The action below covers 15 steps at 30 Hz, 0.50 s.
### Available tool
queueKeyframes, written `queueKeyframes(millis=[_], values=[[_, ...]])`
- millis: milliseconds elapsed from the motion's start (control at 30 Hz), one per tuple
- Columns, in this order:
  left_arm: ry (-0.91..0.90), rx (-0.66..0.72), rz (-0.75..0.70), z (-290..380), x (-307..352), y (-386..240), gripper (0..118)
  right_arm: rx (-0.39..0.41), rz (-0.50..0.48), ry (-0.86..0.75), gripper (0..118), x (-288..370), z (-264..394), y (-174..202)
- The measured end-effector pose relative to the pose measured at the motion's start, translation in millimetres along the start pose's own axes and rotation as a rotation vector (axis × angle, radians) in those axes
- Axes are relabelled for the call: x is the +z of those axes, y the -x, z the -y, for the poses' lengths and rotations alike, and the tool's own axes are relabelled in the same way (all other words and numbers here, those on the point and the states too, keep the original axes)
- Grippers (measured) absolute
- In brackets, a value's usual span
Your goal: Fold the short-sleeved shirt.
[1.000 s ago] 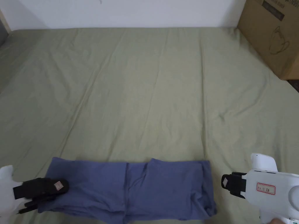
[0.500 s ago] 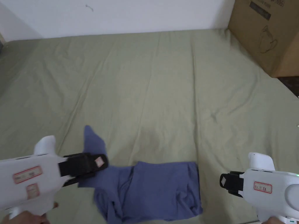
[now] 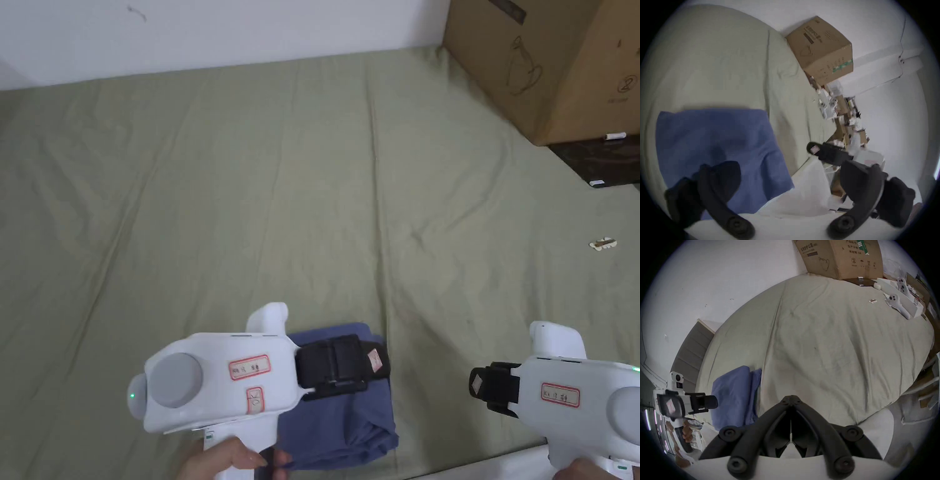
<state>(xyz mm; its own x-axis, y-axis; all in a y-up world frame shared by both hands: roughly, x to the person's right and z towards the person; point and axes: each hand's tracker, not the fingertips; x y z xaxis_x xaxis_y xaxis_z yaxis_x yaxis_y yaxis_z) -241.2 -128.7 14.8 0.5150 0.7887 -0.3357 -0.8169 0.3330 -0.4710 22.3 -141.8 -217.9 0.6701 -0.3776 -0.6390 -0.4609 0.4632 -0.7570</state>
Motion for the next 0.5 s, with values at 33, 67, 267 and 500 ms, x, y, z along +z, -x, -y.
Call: queueKeyframes(millis=[33,67,267,500], values=[[-0.006,0.021,-0.007,-1,5,2,117,0.005,0.017,-0.004,0,2,1,1],[-0.023,0.039,-0.012,-4,11,3,117,0.023,0.035,-0.019,0,4,2,3],[-0.087,0.079,-0.096,1,40,32,65,0.039,-0.002,-0.009,0,-6,5,8],[0.037,0.017,-0.152,21,0,28,15,0.038,-0.027,0.007,0,-14,10,15]])
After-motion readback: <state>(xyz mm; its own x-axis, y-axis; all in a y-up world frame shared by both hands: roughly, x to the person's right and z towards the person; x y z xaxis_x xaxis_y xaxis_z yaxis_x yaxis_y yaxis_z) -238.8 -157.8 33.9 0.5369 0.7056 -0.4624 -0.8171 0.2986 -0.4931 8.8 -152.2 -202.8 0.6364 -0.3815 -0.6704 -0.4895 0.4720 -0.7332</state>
